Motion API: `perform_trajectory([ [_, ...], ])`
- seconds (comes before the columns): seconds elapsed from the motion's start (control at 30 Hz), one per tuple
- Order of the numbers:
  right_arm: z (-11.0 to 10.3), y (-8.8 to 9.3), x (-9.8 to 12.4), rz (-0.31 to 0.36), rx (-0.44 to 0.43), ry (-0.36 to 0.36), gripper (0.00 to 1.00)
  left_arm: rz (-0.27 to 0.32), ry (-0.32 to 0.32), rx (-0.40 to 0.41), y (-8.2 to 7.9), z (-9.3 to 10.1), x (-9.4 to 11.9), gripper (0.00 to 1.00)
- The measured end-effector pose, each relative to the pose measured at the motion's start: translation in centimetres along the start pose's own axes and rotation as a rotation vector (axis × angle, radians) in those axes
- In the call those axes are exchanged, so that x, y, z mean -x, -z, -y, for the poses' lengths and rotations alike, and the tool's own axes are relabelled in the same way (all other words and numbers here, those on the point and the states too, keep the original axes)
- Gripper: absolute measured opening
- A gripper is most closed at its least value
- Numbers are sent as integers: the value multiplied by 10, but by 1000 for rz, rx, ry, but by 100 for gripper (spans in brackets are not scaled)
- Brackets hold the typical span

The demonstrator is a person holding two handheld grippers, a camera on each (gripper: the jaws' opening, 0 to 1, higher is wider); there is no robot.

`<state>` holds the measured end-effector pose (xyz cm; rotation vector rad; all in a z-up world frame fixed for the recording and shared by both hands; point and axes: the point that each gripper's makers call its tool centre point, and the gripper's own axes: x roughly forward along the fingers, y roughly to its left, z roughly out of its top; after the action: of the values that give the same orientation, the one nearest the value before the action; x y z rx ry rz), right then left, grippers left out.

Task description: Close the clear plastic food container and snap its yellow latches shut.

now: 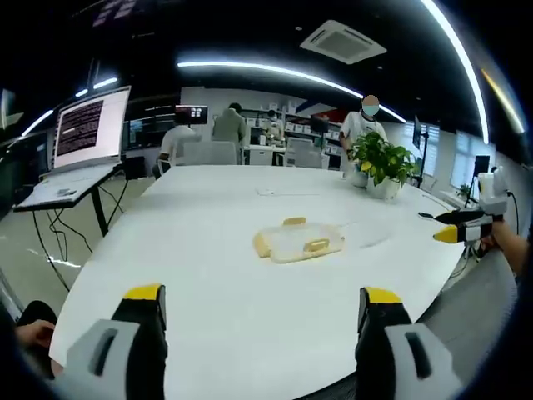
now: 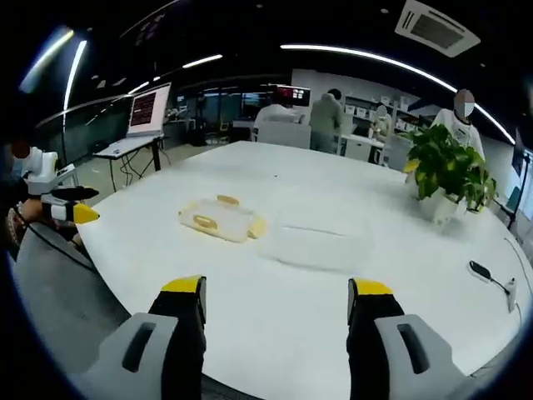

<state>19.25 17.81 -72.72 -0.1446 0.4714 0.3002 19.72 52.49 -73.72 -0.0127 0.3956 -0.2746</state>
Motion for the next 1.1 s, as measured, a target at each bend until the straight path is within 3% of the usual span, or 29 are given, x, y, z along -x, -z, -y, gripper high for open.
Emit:
perform_trajectory([
  [1.1,0,4,-1,-20,7,0,63,-44,0,-37,8,1,1,89],
])
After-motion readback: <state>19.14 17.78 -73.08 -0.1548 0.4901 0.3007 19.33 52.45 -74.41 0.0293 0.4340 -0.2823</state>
